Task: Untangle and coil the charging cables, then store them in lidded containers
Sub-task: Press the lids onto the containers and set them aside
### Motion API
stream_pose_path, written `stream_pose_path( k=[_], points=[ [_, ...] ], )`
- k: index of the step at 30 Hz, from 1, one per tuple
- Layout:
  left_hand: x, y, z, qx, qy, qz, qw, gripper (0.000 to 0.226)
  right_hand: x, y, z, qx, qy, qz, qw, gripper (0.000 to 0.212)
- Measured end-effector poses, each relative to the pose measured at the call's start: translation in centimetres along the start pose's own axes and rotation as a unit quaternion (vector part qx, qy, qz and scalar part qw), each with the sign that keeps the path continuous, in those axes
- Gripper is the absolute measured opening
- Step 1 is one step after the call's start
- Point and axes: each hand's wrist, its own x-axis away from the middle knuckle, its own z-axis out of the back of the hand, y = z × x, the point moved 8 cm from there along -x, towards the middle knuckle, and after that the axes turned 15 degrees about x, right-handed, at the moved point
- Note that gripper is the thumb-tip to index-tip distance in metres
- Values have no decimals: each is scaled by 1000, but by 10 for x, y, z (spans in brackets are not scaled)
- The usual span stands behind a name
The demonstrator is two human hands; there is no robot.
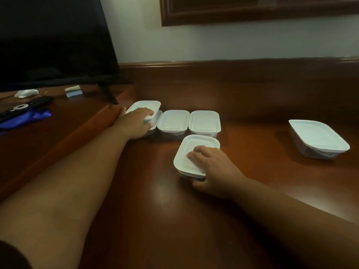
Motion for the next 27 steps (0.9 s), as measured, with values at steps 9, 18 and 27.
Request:
stream_pose_path(
  k=[9, 18, 27],
  points=[
    [86, 36, -2, 132, 184, -57, 972, 48, 1, -3, 1, 25, -5, 25, 999, 74],
    [125, 27, -80, 52, -97, 67, 992, 74, 1, -2, 37, -142, 36, 27, 989, 52],
    [121, 21, -84, 54, -100, 76, 991, 77, -85, 4, 74, -50, 128, 0, 990, 48]
  ],
)
